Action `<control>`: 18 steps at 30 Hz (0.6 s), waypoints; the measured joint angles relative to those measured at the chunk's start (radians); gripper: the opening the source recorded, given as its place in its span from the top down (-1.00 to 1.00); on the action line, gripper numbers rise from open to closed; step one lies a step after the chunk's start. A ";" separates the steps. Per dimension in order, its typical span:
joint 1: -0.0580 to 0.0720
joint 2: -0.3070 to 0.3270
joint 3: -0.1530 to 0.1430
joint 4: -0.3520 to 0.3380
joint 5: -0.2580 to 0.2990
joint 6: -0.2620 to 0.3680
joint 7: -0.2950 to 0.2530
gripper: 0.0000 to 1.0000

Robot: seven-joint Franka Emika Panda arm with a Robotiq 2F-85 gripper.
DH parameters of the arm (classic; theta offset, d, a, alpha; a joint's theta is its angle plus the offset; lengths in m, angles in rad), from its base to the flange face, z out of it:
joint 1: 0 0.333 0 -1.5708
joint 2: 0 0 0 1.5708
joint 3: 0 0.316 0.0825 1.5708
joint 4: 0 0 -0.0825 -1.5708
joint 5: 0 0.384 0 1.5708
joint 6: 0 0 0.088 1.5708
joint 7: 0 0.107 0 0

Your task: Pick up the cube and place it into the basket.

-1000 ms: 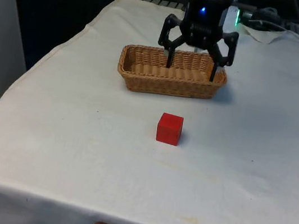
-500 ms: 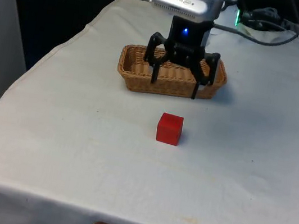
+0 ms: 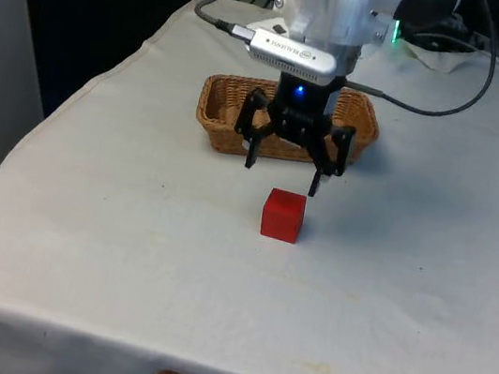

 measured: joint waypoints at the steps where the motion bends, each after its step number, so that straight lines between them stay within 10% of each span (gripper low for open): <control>1: 0.000 0.000 0.000 0.000 0.000 0.000 0.000 -1.00; 18: -0.001 0.064 0.004 -0.001 0.051 0.055 0.016 -1.00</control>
